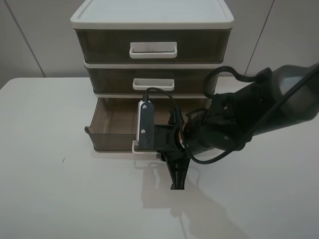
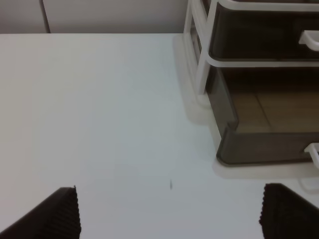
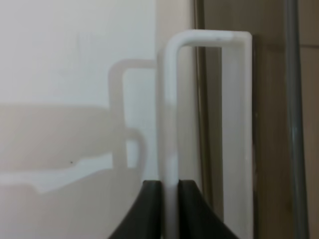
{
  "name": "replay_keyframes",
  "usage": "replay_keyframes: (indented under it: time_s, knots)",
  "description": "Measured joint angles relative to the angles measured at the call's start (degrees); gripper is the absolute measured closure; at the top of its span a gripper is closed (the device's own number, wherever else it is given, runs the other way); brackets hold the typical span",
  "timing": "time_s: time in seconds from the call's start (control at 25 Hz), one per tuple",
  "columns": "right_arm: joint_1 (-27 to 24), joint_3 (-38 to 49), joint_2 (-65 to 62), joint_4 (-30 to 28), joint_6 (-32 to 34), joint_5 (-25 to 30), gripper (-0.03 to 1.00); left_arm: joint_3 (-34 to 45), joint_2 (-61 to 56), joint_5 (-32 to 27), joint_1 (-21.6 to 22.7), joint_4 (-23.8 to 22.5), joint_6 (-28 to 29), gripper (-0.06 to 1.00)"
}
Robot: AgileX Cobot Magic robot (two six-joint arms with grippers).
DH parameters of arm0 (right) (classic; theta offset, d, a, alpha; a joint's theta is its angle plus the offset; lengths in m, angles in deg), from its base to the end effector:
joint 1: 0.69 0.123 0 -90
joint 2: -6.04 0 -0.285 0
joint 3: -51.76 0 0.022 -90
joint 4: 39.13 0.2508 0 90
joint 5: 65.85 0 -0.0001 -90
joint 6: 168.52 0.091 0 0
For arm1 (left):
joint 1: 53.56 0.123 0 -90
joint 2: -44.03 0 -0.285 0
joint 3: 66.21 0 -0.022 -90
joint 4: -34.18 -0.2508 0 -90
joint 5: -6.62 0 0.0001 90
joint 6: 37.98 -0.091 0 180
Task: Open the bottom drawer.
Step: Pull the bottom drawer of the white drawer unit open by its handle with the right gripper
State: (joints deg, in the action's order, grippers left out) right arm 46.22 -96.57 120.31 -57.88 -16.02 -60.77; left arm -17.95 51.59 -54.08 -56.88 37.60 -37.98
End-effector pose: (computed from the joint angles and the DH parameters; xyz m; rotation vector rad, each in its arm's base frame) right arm 0.2207 0.2320 0.1079 -1.9030 1.8165 -0.0331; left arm -0.0064 -0.0044 0.2790 0.0620 2.0330 -0.1077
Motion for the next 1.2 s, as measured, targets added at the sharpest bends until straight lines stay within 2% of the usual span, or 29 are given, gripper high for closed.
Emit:
replay_keyframes:
  time_s: [0.64, 0.72, 1.0, 1.2]
  knots:
    - [0.91, 0.42, -1.17, -0.84, 0.14, 3.10, 0.88, 0.00, 0.00, 0.00, 0.00, 0.00, 0.00, 0.20]
    - [0.96, 0.42, -1.22, -1.70, 0.08, 3.31, 0.82, 0.00, 0.00, 0.00, 0.00, 0.00, 0.00, 0.20]
    - [1.47, 0.80, -1.23, -3.18, 0.01, 5.04, 0.51, 0.00, 0.00, 0.00, 0.00, 0.00, 0.00, 0.20]
    - [1.47, 1.07, -1.23, -3.88, -0.04, 5.44, 0.45, 0.00, 0.00, 0.00, 0.00, 0.00, 0.00, 0.20]
